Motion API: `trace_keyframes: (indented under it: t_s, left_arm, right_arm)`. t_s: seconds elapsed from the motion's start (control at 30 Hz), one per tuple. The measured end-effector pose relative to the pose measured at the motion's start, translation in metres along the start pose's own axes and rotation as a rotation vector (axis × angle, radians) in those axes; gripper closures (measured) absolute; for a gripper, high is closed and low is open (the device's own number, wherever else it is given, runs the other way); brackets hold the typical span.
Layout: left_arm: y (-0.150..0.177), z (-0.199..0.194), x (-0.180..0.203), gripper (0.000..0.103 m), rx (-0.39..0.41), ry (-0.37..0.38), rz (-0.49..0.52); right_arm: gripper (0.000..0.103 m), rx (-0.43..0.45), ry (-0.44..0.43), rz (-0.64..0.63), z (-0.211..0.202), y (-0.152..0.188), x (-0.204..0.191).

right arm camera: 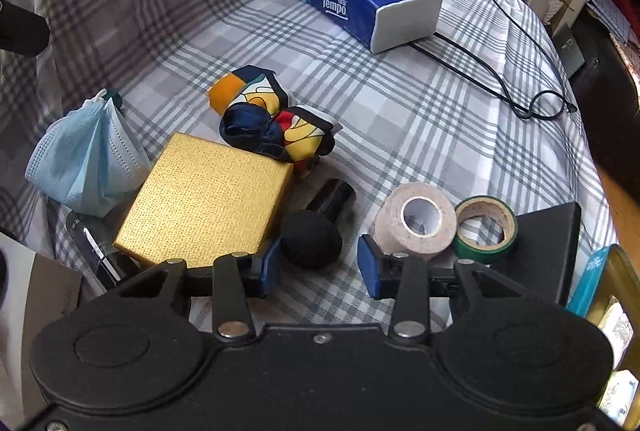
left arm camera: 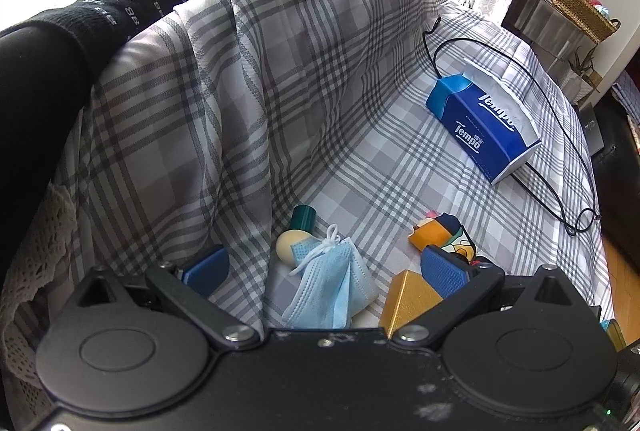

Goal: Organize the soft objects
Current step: 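Reach the left tool toward the blue face mask while the right tool nears the black cylinder, then grasp the blue face mask with the left tool while the right tool grasps the black cylinder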

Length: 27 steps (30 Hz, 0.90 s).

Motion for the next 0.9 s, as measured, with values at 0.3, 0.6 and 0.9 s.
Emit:
trace_keyframes:
  t_s: [0.3,0.6,0.9]
  left_arm:
    - [0.001,0.008,-0.001,0.001,-0.016,-0.019,-0.003]
    - [0.002,0.024,-0.002,0.001,-0.063,-0.019,-0.019]
    - [0.005,0.042,0.002,0.001,-0.099,-0.044,0.006]
  right_arm:
    - [0.070,0.023,-0.069,-0.015,0.009,-0.005,0.000]
    - [0.071,0.134,-0.058,0.088,-0.027,0.000,0.012]
    - [0.071,0.229,-0.087,0.144,-0.066,0.014,0.009]
Point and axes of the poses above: each gripper's, at about its wrist camera, not at the fingertips, and z roughly the way its jaws point, x to its right, y to its underside, the point moved 6 cm from there along z, roughly the way its jaws point, and after that the axes turned 14 degrees about -y, right-handed, at the moved point
